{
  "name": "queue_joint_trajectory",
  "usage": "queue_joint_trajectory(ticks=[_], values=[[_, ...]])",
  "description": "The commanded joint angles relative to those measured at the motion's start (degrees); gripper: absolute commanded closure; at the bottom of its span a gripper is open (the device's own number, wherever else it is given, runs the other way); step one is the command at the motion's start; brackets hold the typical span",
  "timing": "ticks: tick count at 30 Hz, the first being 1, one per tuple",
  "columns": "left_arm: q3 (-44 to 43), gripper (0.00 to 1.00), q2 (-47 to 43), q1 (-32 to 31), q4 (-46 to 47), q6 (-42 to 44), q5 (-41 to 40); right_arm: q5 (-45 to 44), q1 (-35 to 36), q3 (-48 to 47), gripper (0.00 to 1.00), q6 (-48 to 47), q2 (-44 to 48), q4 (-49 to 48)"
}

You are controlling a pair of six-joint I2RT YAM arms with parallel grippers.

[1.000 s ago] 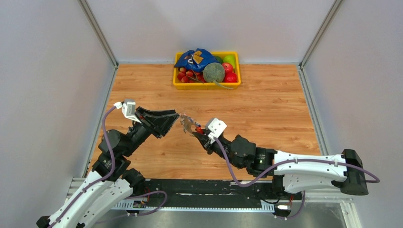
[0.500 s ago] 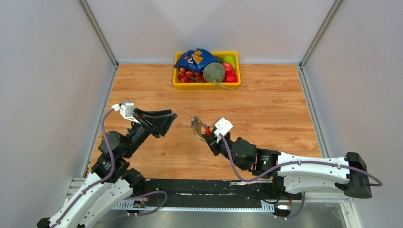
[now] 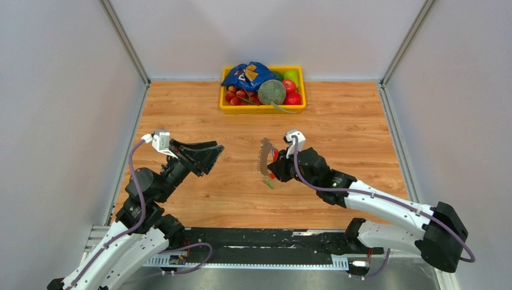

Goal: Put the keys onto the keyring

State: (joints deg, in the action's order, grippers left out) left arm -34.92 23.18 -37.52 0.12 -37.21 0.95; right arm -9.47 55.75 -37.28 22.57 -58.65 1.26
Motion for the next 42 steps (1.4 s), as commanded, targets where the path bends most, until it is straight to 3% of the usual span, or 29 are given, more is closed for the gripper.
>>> queue_joint_trajectory(ticks=[1, 15, 30, 42], values=[[0.1, 0.43, -0.7, 0.1, 0.1, 0.4, -0.3, 13.5, -4.1, -3.3, 1.0, 6.6, -5.0, -2.7], [0.6, 0.42, -2.7, 0.1, -2.4, 1.2, -0.7, 29.2, -12.7, -8.8, 1.0, 18.9, -26.2, -17.9], [1.2, 0.42, -3.2, 0.1, -2.5, 1.3, -0.8, 33.4, -15.5, -5.9, 0.93, 19.9, -35.1, -18.3], [1.3, 0.42, -2.9, 0.1, -2.8, 1.1, -1.9, 32.9, -17.0, -3.8, 0.56, 19.3, -33.3, -16.6]])
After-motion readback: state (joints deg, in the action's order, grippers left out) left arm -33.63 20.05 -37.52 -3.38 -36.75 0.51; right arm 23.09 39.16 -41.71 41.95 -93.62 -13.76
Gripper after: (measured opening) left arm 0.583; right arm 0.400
